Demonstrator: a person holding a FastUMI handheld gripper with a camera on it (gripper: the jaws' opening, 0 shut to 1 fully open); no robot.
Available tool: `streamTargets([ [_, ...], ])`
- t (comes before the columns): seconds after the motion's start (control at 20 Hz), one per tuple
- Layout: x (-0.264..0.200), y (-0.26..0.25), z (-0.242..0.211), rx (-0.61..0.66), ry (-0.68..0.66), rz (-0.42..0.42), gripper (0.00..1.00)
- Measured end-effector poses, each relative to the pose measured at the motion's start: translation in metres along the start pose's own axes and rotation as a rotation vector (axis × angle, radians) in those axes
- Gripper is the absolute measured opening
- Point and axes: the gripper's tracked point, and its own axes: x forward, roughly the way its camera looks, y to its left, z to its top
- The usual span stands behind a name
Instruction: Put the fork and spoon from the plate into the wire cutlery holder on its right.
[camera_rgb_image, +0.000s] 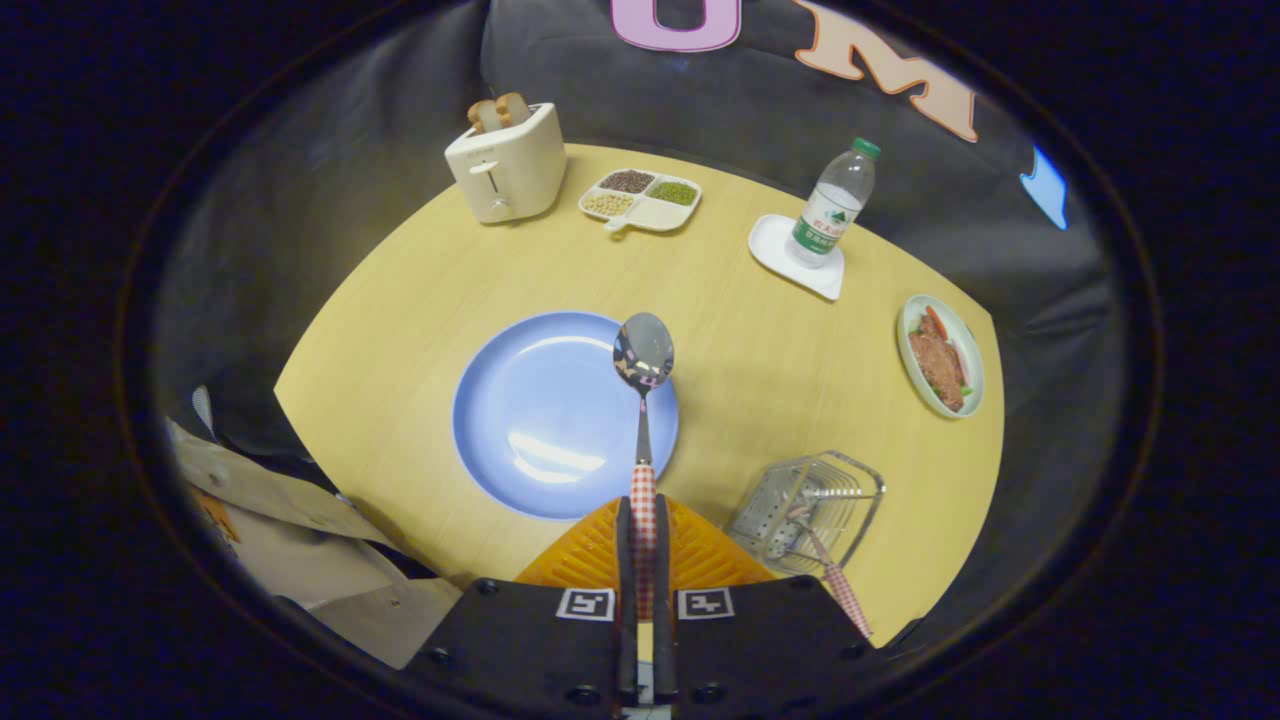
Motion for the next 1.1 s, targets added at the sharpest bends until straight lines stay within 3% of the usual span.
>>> streamTargets([
  [0.55,-0.058,-0.114,-0.037,-0.151,0.142,-0.054,0.09],
  [0.7,-0.065,-0.14,-0.051,-0.249,0.211,-0.066,0.09],
  [1.1,-0.051,-0.155,-0.069,-0.404,0.41,0.045,0.09],
])
